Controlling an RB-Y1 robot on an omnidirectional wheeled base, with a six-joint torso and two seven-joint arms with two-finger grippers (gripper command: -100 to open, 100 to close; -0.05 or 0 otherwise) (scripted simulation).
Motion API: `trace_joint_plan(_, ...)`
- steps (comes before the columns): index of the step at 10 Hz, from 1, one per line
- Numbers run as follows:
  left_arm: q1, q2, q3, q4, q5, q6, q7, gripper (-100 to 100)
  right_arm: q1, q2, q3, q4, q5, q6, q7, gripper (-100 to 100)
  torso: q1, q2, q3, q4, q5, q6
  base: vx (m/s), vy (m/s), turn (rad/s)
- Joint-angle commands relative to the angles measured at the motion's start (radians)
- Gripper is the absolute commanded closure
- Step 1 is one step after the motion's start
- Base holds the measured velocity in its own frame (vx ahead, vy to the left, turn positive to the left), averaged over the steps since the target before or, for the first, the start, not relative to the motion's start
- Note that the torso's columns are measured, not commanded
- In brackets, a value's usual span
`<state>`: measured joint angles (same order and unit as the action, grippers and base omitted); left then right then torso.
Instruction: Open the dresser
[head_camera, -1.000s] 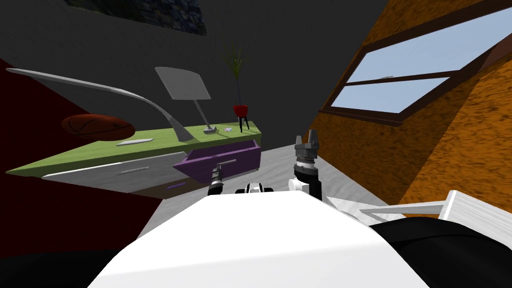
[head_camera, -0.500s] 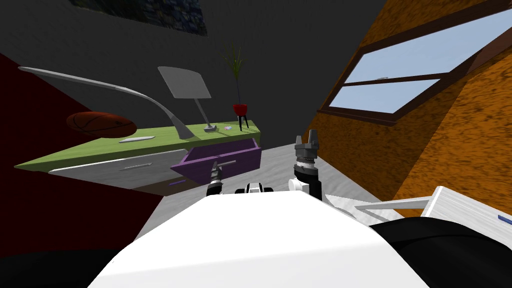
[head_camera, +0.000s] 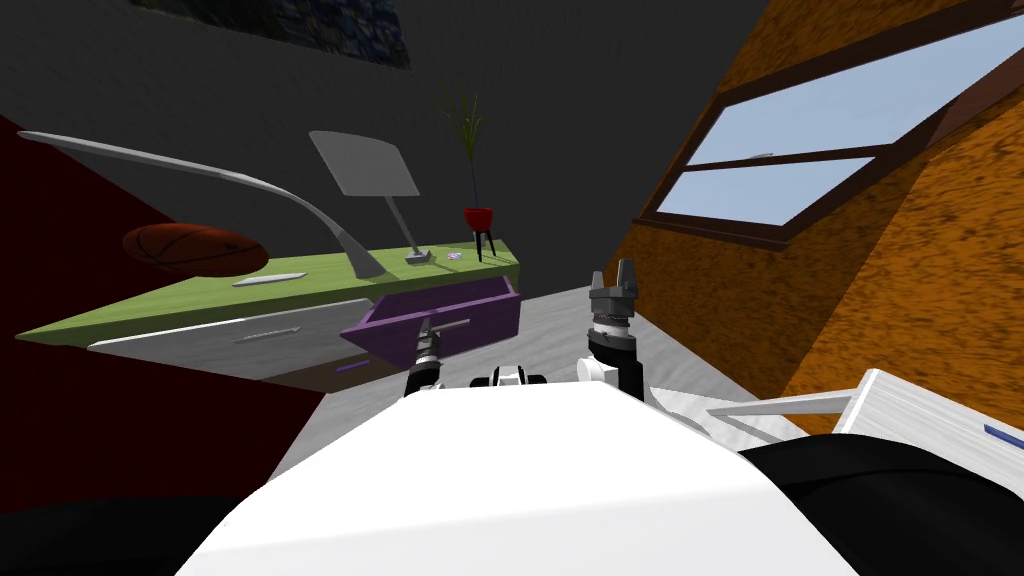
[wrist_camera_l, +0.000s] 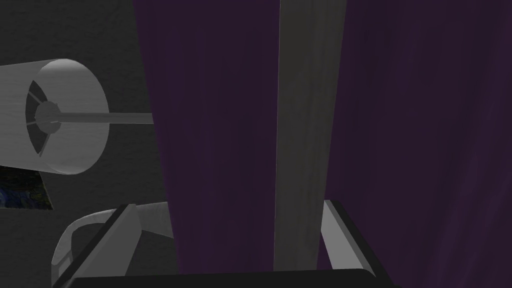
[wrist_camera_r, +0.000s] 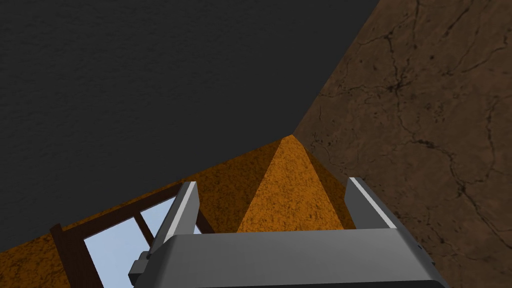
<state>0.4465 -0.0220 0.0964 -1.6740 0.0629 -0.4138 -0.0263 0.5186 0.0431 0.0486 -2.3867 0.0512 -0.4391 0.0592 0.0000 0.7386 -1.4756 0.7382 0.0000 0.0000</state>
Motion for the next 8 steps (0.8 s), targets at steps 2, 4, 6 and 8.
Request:
trace_joint_plan(2, 0.013, 0.001, 0.001, -0.046, 0.002, 0.045, 0.000, -100, 0.000, 0.000, 0.000, 0.000, 0.000, 0.000, 0.000, 0, -0.002, 0.001, 0.000, 0.002, -0.002, 0.000, -0.005, -0.007, -0.008)
trace_joint_plan(4, 0.014, 0.001, 0.001, -0.048, 0.003, 0.051, 0.000, 0, 0.000, 0.000, 0.000, 0.000, 0.000, 0.000, 0.000, 0, -0.001, 0.001, 0.000, 0.001, -0.001, 0.000, 0.000, 0.000, 0.000)
trace_joint_plan(6, 0.015, 0.001, 0.001, -0.047, 0.003, 0.052, 0.000, 0, 0.000, 0.000, 0.000, 0.000, 0.000, 0.000, 0.000, 0, -0.001, 0.000, 0.000, 0.000, -0.001, 0.000, 0.000, 0.000, 0.000)
trace_joint_plan(8, 0.015, 0.001, 0.001, -0.046, 0.003, 0.053, 0.000, 0, 0.000, 0.000, 0.000, 0.000, 0.000, 0.000, 0.000, 0, 0.000, 0.000, 0.000, 0.000, 0.000, 0.000, 0.000, 0.000, 0.000)
